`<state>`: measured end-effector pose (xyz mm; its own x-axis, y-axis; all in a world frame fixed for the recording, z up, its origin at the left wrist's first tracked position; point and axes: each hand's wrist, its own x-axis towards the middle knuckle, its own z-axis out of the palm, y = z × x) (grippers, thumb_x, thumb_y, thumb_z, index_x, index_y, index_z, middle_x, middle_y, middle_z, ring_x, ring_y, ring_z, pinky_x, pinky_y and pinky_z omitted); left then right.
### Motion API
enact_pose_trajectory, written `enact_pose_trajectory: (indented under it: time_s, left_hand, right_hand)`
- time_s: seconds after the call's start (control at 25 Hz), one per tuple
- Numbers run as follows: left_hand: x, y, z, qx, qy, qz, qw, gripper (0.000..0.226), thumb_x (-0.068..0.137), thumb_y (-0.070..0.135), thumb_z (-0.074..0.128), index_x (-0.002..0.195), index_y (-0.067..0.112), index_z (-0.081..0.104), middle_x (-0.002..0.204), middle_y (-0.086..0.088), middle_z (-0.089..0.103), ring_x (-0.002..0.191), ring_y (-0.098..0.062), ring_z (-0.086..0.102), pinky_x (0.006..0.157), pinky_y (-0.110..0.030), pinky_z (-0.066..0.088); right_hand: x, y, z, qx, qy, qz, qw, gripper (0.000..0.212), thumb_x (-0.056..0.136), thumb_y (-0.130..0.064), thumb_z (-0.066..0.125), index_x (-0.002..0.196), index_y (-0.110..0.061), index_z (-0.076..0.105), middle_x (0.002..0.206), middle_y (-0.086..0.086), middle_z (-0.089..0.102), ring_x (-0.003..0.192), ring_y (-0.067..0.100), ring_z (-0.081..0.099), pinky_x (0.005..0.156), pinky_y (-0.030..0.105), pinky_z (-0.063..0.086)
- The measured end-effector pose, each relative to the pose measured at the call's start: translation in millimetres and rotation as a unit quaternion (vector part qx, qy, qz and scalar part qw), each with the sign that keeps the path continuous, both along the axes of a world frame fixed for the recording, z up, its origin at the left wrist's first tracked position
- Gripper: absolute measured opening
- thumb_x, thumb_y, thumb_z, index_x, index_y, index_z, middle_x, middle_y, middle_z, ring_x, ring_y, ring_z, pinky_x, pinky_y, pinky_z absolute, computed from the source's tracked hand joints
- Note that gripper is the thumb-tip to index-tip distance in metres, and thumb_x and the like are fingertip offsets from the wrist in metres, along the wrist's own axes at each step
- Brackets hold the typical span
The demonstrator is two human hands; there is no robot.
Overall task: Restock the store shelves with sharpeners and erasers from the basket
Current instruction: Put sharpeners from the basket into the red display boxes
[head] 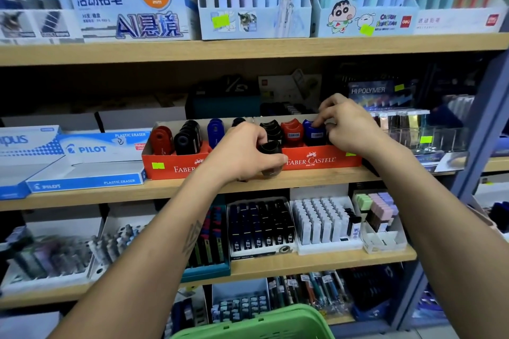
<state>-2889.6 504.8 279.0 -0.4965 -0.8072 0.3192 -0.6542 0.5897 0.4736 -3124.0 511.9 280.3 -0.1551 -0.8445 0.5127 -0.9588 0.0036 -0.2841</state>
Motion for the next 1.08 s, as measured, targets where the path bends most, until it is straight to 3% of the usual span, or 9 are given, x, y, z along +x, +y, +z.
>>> enact_pose_trajectory:
  time_s: [0.12,0.24,0.32,0.44,0.56,0.68,0.8,0.96,1.08]
  left_hand:
    - [2,-1,-1,0.006,0.024,-0.001,1.000,0.049,0.081,0.050,0.076,0.093,0.003,0.066,0.089,-0.009,0.072,0.075,-0.026,0.070,0.052,-0.035,0.055]
    - [3,-2,0,0.070,0.133,-0.024,0.988,0.037,0.079,0.049,0.079,0.091,0.014,0.073,0.077,-0.003,0.069,0.057,-0.017,0.063,0.050,-0.031,0.050]
    - [1,-1,-1,0.126,0.234,-0.044,0.963,0.030,0.079,0.045,0.080,0.094,0.019,0.076,0.065,-0.003,0.066,0.050,-0.016,0.056,0.049,-0.029,0.047]
    - [-3,-1,-2,0.183,0.330,-0.052,0.925,0.029,0.081,0.043,0.078,0.095,0.018,0.076,0.060,-0.008,0.061,0.047,-0.017,0.052,0.048,-0.026,0.043]
    - [-7,0,-2,0.219,0.346,-0.070,0.910,0.032,0.086,0.039,0.075,0.087,0.007,0.073,0.061,-0.006,0.061,0.046,-0.015,0.051,0.049,-0.028,0.043]
    - [-7,0,-1,0.266,0.372,-0.074,0.886,0.040,0.090,0.037,0.072,0.097,-0.003,0.070,0.068,-0.011,0.063,0.049,-0.016,0.053,0.049,-0.027,0.046]
    - [-2,-4,2,0.297,0.408,-0.074,0.860,0.023,0.094,0.020,0.067,0.099,-0.002,0.070,0.081,-0.017,0.069,0.055,-0.016,0.054,0.047,-0.023,0.046]
    - [-1,-5,0,0.290,0.379,-0.106,0.873,0.007,0.092,0.008,0.069,0.084,0.007,0.070,0.069,-0.016,0.062,0.051,-0.018,0.052,0.049,-0.024,0.045]
    - [-9,-3,-3,0.257,0.376,-0.068,0.888,0.012,0.094,0.010,0.067,0.104,0.004,0.066,0.061,-0.012,0.061,0.046,-0.017,0.053,0.047,-0.025,0.046]
  right_hand:
    - [0,5,3,0.009,-0.005,0.003,1.000,0.043,0.085,0.003,0.050,0.102,-0.027,0.076,0.130,-0.007,0.052,0.122,0.022,0.047,0.101,0.049,0.043]
    - [-1,13,7,-0.078,-0.091,0.039,0.992,0.046,0.088,0.006,0.051,0.119,-0.021,0.071,0.127,-0.002,0.060,0.121,0.020,0.055,0.102,0.034,0.046]
    - [3,23,11,-0.099,-0.218,0.124,0.963,0.032,0.092,0.000,0.060,0.117,-0.017,0.071,0.109,0.004,0.072,0.104,0.019,0.067,0.096,0.037,0.054]
    - [17,41,16,0.024,-0.355,0.288,0.889,0.028,0.088,-0.013,0.072,0.116,-0.009,0.069,0.094,0.016,0.075,0.085,0.025,0.072,0.081,0.039,0.058]
    - [24,44,14,0.080,-0.343,0.329,0.876,0.039,0.075,-0.015,0.079,0.113,-0.013,0.070,0.090,0.015,0.073,0.080,0.022,0.070,0.076,0.032,0.058]
    - [25,40,12,0.080,-0.376,0.333,0.861,0.041,0.079,-0.003,0.077,0.118,-0.013,0.069,0.092,0.019,0.070,0.079,0.024,0.071,0.073,0.030,0.058]
    - [23,41,11,0.078,-0.408,0.323,0.850,0.050,0.084,0.006,0.071,0.130,-0.013,0.062,0.096,0.029,0.068,0.083,0.036,0.072,0.071,0.032,0.060]
    - [27,46,12,0.118,-0.373,0.349,0.851,0.067,0.084,0.007,0.072,0.139,-0.027,0.056,0.110,0.031,0.063,0.090,0.041,0.072,0.080,0.045,0.060]
    - [33,46,11,0.103,-0.325,0.329,0.881,0.058,0.080,0.000,0.079,0.131,-0.019,0.060,0.108,0.025,0.067,0.084,0.033,0.074,0.076,0.045,0.061]
